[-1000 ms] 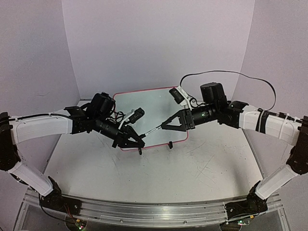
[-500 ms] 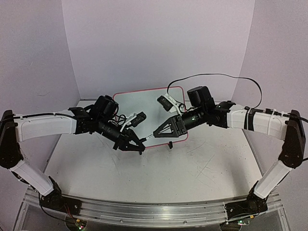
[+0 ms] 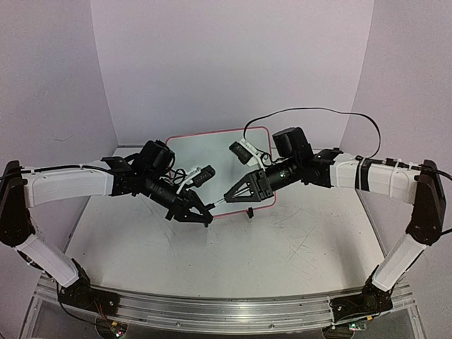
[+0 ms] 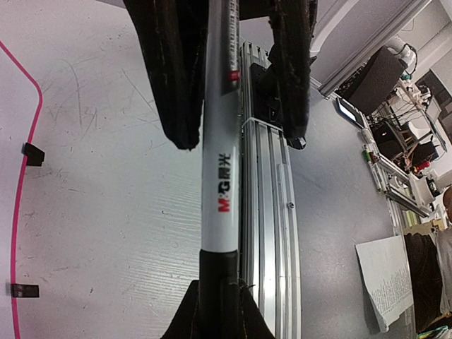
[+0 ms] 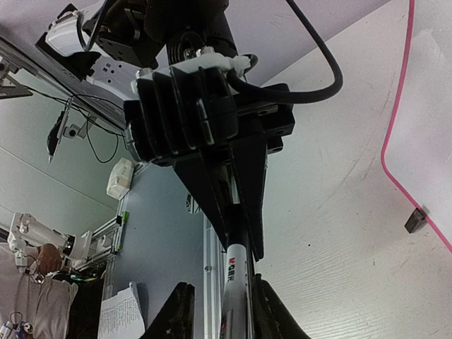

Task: Write a sentence on the whiteboard
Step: Pass from the left arm to the right

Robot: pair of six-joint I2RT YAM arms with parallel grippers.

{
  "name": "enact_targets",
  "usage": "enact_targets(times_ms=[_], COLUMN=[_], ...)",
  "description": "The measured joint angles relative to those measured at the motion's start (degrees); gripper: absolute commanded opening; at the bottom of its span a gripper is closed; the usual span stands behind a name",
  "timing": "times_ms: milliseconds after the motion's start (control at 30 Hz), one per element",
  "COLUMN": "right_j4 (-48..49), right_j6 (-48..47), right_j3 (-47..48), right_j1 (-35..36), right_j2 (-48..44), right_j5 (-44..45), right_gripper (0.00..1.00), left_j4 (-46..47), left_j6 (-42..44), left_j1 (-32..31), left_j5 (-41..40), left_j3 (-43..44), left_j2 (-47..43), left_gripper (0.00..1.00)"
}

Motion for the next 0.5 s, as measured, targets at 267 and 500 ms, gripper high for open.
enact_targets(times_ms=[267,500], right_j4=[-0.25,-1.28], right_j6=[-1.08,-1.76], right_j3=[0.0,-0.02], right_j1=[0.0,0.0], right_j2=[0.0,0.0], right_j5=[0.12,0.23], right_gripper=[0.16,0.27], left_j4=[-0.75,-0.79], left_j6=[0.15,0.27], left_j1=[-0.01,-0.11], left_j5=[0.15,0.2], left_j3=[0.07,0.08], left_j2=[0.02,0.02], left_gripper=[0.0,0.0])
